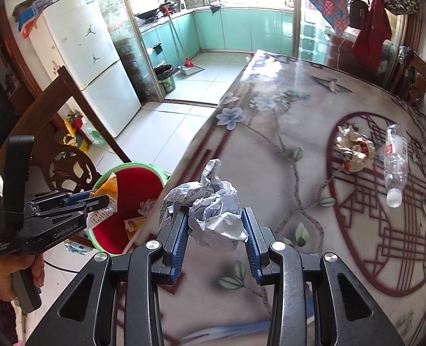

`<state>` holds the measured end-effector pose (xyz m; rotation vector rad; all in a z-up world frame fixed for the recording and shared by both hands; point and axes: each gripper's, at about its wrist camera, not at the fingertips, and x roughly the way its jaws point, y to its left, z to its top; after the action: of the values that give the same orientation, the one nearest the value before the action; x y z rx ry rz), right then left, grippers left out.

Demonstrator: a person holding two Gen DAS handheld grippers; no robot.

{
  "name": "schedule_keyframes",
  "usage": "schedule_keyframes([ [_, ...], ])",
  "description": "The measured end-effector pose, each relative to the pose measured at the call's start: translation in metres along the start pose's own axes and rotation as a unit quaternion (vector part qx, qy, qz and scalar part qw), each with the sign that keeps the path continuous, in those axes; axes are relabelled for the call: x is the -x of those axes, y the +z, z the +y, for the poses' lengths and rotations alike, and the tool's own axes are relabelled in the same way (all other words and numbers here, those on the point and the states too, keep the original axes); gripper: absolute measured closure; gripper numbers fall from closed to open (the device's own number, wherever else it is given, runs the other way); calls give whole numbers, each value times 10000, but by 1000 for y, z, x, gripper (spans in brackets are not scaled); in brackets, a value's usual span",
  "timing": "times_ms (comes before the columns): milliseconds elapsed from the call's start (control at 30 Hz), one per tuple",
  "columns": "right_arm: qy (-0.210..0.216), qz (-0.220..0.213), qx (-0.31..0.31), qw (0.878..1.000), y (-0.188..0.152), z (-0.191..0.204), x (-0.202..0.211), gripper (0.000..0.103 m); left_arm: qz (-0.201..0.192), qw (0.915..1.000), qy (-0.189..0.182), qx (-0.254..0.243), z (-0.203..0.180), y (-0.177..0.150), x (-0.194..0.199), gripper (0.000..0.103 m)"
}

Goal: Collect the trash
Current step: 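Carry the orange wrapper and white paper over the red bin with both grippers, then open both grippers to drop the wrapper and paper into the red bin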

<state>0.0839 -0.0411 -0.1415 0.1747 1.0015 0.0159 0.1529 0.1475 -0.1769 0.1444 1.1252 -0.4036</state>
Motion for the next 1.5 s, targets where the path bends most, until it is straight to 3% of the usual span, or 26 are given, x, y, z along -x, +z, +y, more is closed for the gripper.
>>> schedule_keyframes([
  [467,365,137,561,9977,28,59,-39,69,199,9979,281,549,62,-9,-13,87],
  [1100,734,548,974,9910,38,116,-93,69,634,9920,461,988,112,-15,-52,87],
  [1500,1057,609,938,9881,40,123,-108,69,808,9883,-83,1295,117,-14,-65,87],
])
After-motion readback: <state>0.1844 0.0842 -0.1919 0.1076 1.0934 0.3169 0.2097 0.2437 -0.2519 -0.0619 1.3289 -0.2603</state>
